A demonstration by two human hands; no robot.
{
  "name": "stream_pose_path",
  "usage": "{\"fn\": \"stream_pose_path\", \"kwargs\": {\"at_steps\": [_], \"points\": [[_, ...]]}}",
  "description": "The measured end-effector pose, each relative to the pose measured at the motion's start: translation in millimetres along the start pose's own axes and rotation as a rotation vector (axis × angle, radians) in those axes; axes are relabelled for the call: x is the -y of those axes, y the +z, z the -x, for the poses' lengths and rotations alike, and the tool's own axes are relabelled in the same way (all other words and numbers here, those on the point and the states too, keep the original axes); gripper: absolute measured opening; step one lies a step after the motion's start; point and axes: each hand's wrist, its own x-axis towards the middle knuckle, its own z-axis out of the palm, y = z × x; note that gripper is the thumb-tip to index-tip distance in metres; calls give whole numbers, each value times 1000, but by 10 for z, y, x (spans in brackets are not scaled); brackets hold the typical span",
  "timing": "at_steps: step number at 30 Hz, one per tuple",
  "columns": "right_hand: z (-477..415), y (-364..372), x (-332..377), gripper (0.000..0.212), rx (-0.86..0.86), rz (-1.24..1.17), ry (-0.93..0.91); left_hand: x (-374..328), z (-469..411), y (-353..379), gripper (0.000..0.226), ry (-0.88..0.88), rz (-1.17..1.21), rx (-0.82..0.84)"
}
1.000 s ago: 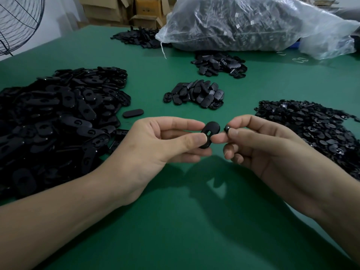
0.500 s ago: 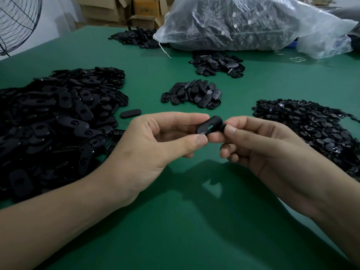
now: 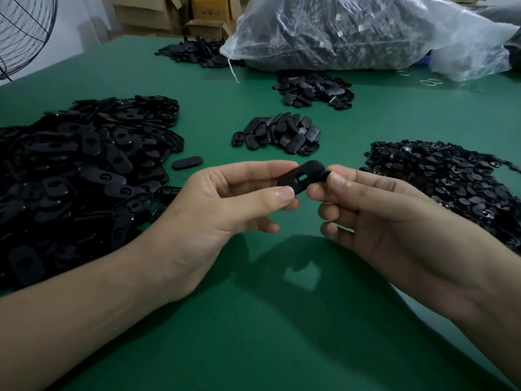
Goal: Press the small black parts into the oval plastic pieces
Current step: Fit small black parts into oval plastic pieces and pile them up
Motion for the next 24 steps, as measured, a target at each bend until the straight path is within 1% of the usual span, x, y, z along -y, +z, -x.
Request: {"fn": "stream_pose_path", "kwargs": {"at_steps": [4,6,10,15,20,24], "points": [[6,-8,0,14,11,2,0,-11,-1,7,31,-16,34,3],[19,-5,0,14,6,26,-12,-15,7,20,27,-5,13,-10],[46,40,-5,16,-62,155,-100,-21,38,70,24,56,-91,-38],[60,86,-18,19,-139,273,-206,-34,69,107,27,82,-134,-44],[64,92,-29,22,-167,358,-245,-28,83,131,30,86,-146,-58],[57,82,-43,19,-183,423,-280,-7,89,135,29,86,-158,-63]]}}
